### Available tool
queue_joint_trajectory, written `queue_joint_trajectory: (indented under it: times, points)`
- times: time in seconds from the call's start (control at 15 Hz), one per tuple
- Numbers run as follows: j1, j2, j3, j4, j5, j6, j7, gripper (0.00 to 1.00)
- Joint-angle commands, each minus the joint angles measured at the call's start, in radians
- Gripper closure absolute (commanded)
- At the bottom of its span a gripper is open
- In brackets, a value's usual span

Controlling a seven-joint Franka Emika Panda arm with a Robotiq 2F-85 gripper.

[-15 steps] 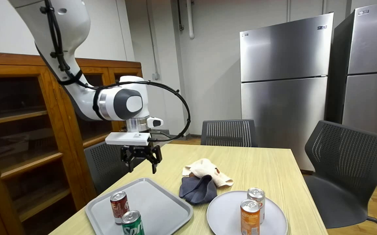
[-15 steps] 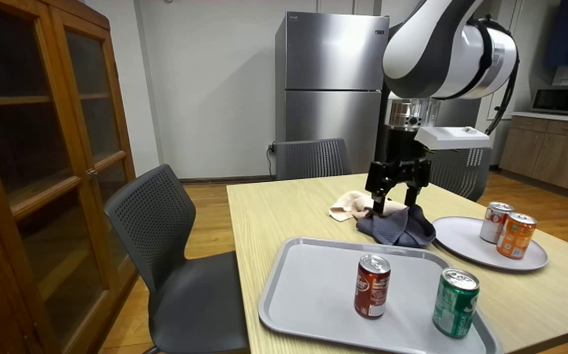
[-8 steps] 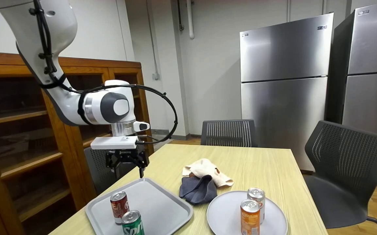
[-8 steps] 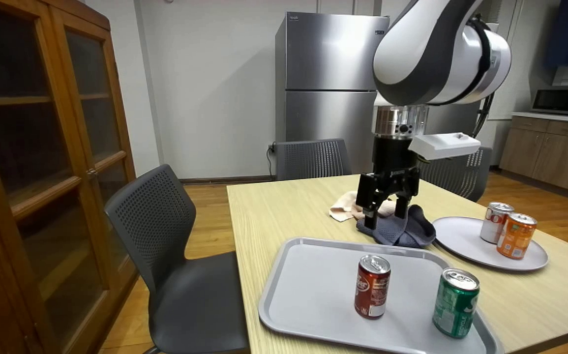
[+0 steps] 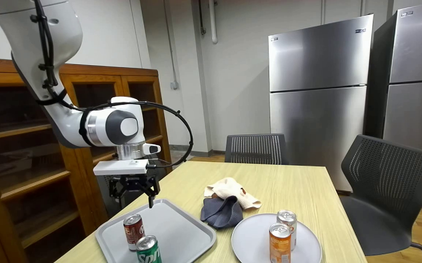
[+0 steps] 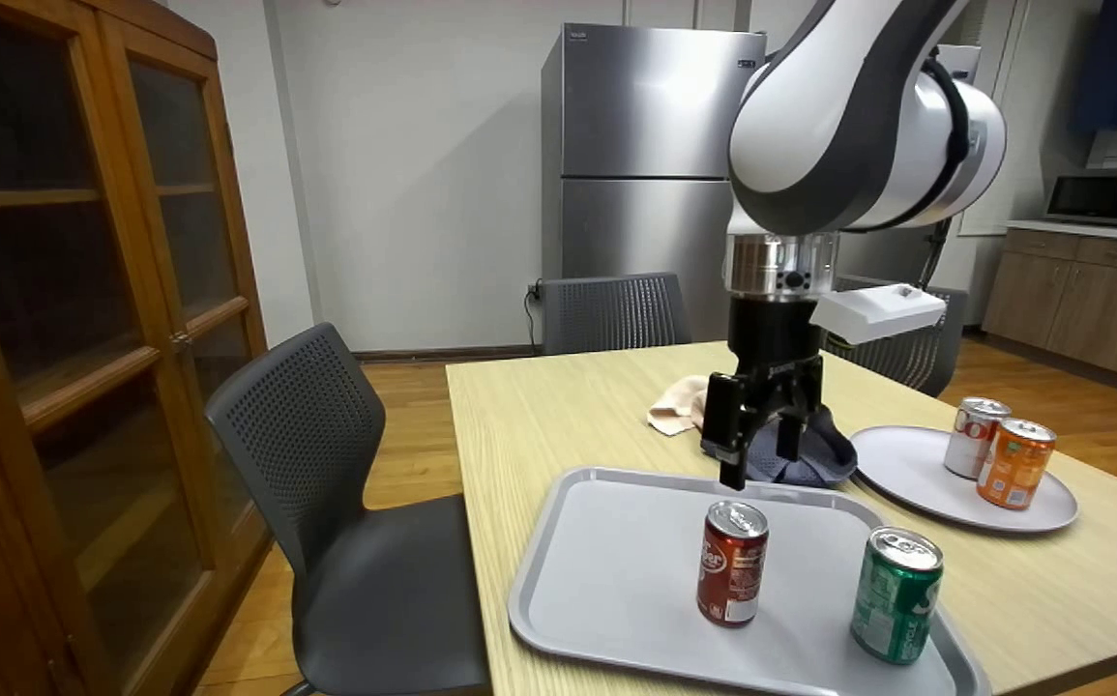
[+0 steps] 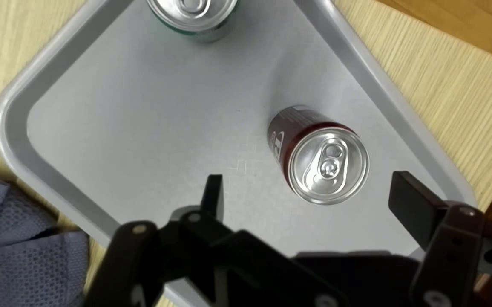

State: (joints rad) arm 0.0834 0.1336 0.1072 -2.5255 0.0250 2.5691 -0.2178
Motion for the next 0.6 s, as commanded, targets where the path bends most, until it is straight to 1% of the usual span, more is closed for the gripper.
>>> queue_joint_trajectory:
  times: [0.0,0.53]
  points:
    - [0.001,0.021,0.015,-0.01,-0.002,0.03,-0.032,0.0]
    - [0.003,0.094,0.015,0.002,-0.045,0.078,-0.01,0.0]
